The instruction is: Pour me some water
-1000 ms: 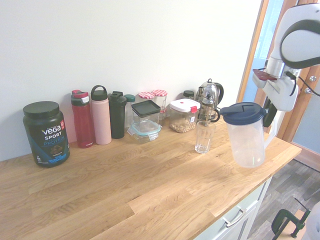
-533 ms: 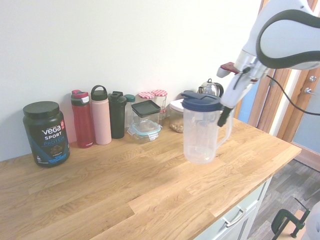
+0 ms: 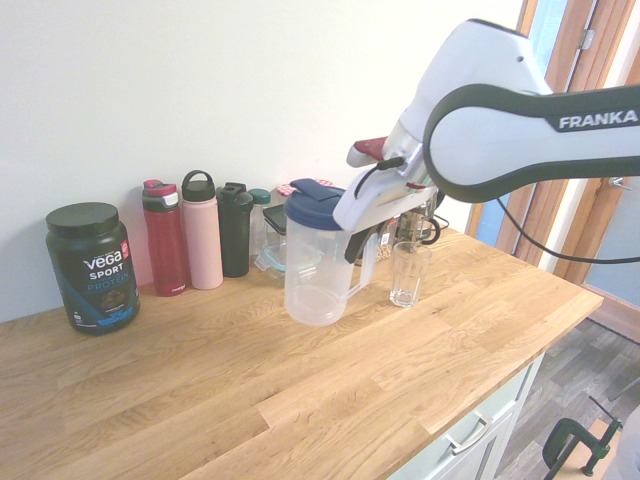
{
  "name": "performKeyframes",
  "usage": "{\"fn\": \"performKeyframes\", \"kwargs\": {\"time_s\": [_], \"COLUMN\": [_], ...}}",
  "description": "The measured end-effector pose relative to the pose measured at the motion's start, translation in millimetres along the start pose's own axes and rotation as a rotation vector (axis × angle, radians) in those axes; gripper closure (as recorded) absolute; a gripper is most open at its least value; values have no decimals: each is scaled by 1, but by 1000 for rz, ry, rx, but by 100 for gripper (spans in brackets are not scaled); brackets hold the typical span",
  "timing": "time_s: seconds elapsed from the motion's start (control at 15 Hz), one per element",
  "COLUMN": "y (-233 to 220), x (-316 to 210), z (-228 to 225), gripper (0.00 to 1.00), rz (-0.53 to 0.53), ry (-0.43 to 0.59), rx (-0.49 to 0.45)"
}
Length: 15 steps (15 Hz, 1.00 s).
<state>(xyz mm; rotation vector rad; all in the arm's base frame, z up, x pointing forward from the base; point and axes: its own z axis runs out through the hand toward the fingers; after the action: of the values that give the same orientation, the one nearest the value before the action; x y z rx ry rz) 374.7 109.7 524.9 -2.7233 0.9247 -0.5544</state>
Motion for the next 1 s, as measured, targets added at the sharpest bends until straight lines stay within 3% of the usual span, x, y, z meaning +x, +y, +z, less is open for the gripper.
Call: {"fn": "performKeyframes", "kwargs": {"time_s": [0.73, 0.8, 1.0], "y": [-34, -36, -40], "x": [-2, -1, 2], "z": [75, 80, 88], "gripper": [100, 0, 0], "rz": [-62, -59, -47], "ry": [-37, -42, -46], "rx": [-24, -26, -42]}}
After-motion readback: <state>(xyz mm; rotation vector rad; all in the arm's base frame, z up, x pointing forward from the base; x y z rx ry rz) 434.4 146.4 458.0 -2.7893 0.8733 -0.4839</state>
